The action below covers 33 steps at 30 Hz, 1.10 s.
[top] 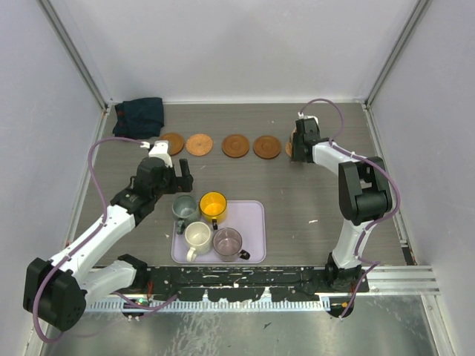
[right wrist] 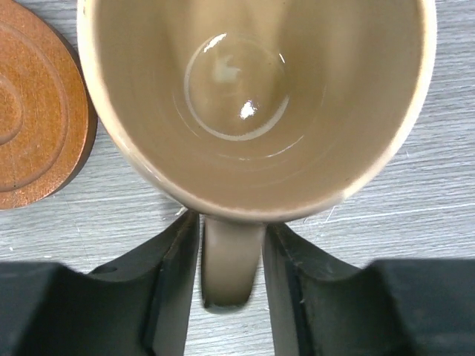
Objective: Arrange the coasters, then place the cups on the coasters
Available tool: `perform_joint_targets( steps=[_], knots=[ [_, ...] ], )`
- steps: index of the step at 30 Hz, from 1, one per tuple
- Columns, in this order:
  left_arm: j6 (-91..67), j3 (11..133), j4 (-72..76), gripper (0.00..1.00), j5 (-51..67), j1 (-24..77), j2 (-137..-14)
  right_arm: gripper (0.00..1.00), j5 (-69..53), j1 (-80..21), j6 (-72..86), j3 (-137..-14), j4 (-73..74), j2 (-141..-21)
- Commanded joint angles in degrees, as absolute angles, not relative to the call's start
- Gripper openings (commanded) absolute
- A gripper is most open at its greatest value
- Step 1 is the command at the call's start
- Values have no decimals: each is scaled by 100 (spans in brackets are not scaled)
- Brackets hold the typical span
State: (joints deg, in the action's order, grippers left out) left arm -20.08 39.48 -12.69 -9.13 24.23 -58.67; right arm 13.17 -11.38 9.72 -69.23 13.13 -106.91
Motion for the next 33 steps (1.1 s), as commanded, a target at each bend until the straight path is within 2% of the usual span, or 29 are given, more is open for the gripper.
perform_joint_targets(
  steps=[1,6,22,29,33],
  knots=[
    [-1951,3955,-1072,99,-853,2383,-5748,48,1294,-1116,1054,-7136,1079,-10501],
    [-1962,3931,-1068,99,-844,2389,-5727,52,1295,-1112,1101,-7136,1098,-10519],
    [-1965,3903,-1045,99,-798,2382,-5704,52,1572,-1116,1247,-7378,1199,-10503],
    [-1973,3867,-1046,99,-794,2384,-5655,48,1527,-1116,1323,-7528,1248,-10584],
    [-1969,3876,-1037,99,-802,2386,-5669,37,1560,-1116,1345,-7531,1337,-10650]
  ],
)
